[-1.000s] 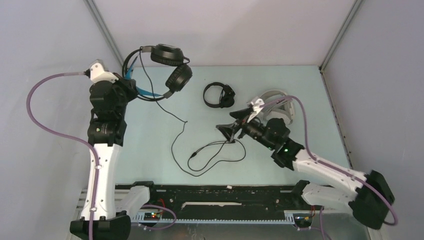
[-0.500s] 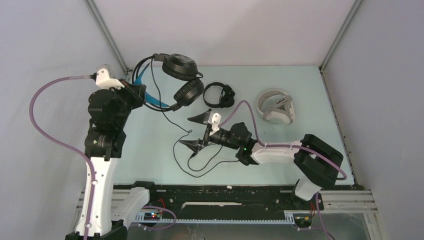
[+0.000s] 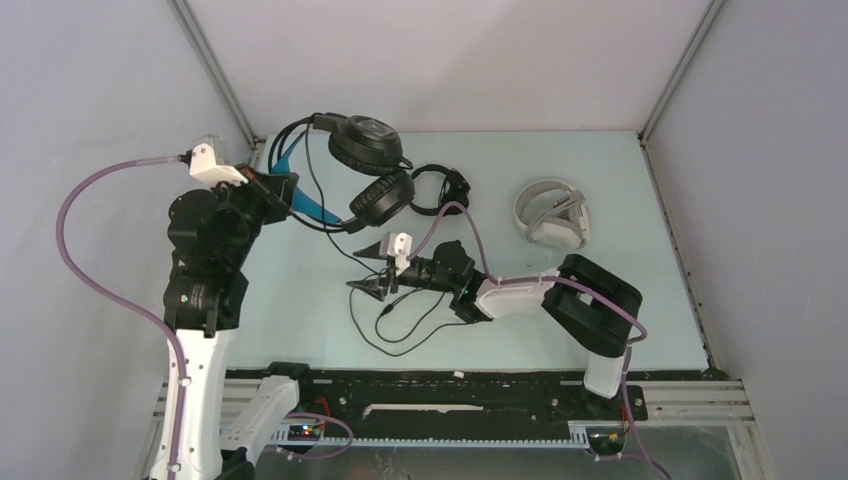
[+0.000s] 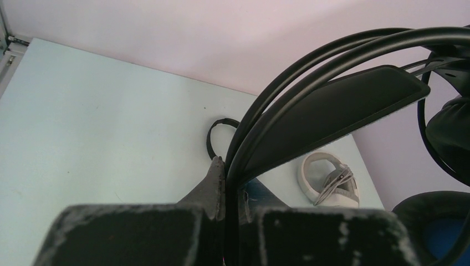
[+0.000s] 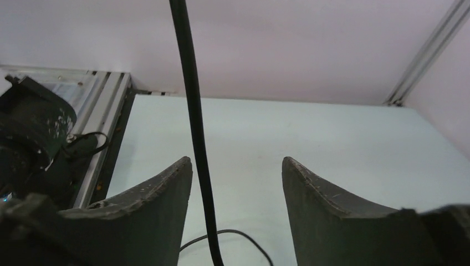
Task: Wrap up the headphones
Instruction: Wrap the headphones cable around the headphones.
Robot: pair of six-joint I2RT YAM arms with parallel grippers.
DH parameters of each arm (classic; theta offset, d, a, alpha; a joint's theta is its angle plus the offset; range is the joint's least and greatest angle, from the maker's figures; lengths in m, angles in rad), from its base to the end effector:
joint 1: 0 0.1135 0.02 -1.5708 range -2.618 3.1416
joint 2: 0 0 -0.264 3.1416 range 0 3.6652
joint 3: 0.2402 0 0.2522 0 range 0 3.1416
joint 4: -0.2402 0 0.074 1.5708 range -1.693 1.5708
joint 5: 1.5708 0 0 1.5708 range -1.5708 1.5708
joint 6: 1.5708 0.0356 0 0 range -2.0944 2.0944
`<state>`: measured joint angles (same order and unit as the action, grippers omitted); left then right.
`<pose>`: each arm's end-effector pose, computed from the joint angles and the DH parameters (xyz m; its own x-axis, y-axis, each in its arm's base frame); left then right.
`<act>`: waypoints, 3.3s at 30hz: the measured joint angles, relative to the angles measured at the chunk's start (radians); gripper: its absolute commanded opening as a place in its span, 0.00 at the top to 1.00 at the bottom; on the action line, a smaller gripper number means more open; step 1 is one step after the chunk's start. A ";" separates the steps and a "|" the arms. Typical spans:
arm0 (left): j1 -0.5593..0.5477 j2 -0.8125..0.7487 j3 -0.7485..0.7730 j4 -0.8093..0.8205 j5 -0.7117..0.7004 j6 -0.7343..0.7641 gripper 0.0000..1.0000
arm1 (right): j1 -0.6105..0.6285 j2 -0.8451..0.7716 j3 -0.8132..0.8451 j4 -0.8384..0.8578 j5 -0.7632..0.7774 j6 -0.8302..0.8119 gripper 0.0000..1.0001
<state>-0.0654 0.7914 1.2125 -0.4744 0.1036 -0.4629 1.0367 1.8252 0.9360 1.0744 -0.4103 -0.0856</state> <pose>0.1422 -0.0130 0.4504 -0.1226 -0.4371 -0.8910 0.1266 0.8836 -0.4508 0.1874 0.3448 0.2362 0.1779 0.1469 -0.9730 -0.9772 0.1424 -0.1572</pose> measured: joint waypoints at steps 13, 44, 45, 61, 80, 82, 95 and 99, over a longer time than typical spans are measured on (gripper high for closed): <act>0.000 0.001 0.013 -0.010 0.038 -0.005 1.00 | -0.021 0.122 -0.008 0.029 -0.058 0.113 0.92; -0.001 0.029 0.095 -0.093 -0.036 0.045 1.00 | -0.132 0.005 -0.343 0.208 0.256 0.287 1.00; -0.001 0.032 0.095 -0.089 -0.016 0.035 1.00 | -0.132 0.005 -0.344 0.214 0.262 0.286 1.00; -0.018 0.051 0.087 -0.219 0.385 0.177 1.00 | -0.360 -0.185 -0.344 0.257 0.111 0.233 1.00; -0.221 0.075 -0.105 -0.171 0.470 0.831 1.00 | -0.470 -0.623 -0.135 -0.718 -0.471 0.531 1.00; -0.254 0.078 -0.105 -0.164 0.440 0.908 1.00 | -0.472 -0.652 -0.129 -0.774 -0.506 0.574 1.00; -0.435 0.122 -0.105 -0.097 0.167 1.144 1.00 | -0.477 -0.649 -0.128 -0.691 -0.650 0.932 0.97; -0.465 0.133 -0.105 -0.066 0.091 1.154 1.00 | -0.473 -0.629 -0.128 -0.621 -0.651 1.011 0.94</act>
<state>-0.5301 0.9245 1.1072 -0.5407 0.1944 0.6907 0.5632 1.1965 0.8082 0.4534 -1.0611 0.9257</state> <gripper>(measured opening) 0.048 0.034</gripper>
